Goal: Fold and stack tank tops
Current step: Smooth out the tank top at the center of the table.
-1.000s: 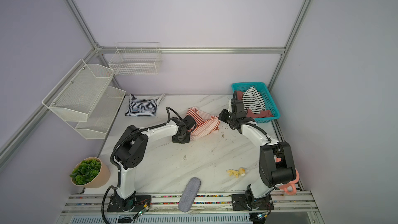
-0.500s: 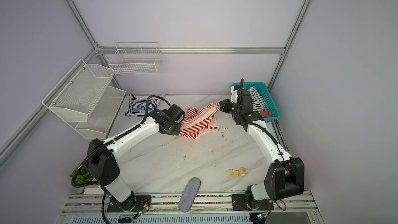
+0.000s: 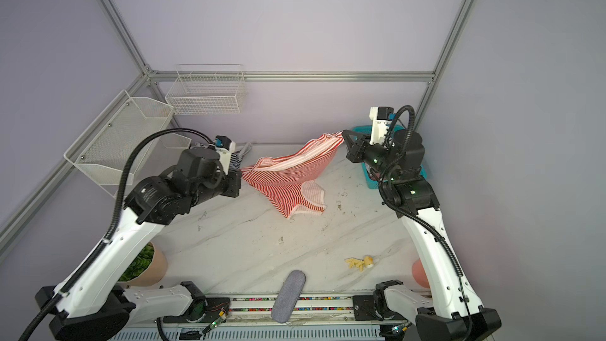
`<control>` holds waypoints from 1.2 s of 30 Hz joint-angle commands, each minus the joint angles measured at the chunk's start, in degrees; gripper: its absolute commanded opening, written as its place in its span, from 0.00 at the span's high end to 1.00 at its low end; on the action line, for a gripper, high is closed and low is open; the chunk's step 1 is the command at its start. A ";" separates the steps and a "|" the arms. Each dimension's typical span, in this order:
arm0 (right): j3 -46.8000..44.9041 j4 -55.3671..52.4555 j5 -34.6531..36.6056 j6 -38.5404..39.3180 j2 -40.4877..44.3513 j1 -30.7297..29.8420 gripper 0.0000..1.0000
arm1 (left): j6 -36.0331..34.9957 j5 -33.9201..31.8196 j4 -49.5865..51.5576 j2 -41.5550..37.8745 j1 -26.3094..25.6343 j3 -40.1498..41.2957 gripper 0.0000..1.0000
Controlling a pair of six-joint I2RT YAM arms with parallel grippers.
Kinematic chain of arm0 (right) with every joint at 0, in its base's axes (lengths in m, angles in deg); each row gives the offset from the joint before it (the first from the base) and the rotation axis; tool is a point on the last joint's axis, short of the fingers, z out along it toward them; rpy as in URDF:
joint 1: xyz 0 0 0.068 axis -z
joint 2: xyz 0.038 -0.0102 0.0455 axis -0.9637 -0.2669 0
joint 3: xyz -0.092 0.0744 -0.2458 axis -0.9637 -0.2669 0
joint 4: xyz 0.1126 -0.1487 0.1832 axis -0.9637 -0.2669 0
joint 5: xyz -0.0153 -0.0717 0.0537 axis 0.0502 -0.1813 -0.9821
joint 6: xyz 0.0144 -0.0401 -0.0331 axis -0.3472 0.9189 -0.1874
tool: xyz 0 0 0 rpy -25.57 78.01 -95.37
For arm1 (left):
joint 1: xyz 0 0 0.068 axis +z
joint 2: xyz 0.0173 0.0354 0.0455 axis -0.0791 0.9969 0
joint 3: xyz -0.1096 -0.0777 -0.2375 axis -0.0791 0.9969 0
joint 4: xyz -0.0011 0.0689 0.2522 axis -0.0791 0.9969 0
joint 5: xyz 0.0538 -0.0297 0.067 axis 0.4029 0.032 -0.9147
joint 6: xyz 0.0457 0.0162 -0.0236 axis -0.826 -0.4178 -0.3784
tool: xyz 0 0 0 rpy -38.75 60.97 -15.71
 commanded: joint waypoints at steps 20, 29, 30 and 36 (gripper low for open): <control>8.97 11.47 -5.90 -4.42 -16.83 0.25 1.00 | -8.11 15.36 -7.48 26.45 19.08 -31.47 1.00; 23.13 21.62 -6.79 -5.59 -27.83 0.25 1.00 | -9.72 26.73 -21.32 36.02 21.39 -51.17 1.00; 22.58 22.16 -6.90 -5.47 -27.52 0.26 1.00 | -9.71 27.84 -24.66 32.94 21.40 -45.63 1.00; 4.93 24.83 -7.92 -3.64 -17.98 0.26 1.00 | -9.84 33.32 -35.57 17.67 21.11 -17.01 1.00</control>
